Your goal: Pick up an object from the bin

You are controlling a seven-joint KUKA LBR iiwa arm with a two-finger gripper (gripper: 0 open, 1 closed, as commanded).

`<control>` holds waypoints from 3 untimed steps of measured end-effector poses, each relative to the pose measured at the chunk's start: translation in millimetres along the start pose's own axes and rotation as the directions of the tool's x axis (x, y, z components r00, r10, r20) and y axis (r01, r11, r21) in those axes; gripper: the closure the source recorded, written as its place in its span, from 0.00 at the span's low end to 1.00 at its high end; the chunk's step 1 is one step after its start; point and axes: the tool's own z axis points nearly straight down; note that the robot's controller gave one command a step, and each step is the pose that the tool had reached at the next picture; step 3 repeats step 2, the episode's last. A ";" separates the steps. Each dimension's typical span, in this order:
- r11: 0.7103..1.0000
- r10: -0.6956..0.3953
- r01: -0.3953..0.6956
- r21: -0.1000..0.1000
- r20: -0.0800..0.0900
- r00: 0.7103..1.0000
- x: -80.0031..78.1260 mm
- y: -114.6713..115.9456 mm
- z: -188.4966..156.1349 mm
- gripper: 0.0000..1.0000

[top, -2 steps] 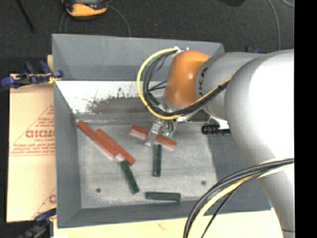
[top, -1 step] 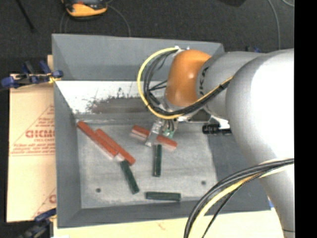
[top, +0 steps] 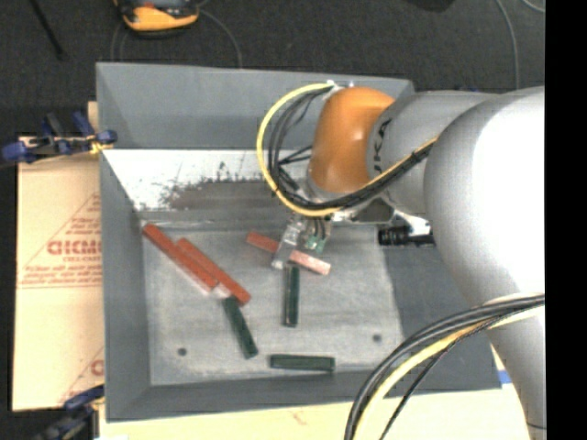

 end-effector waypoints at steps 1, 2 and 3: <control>1.000 -0.001 0.001 -0.002 0.001 1.000 -0.4 0.3 -16.7 1.00; 1.000 -0.002 0.002 -0.004 0.004 1.000 -1.1 0.8 -30.1 1.00; 1.000 -0.002 0.002 -0.004 0.004 1.000 -1.1 0.8 -30.1 1.00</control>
Offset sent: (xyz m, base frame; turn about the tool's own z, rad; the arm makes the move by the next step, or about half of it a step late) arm -0.0002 -0.0001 0.0063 0.0000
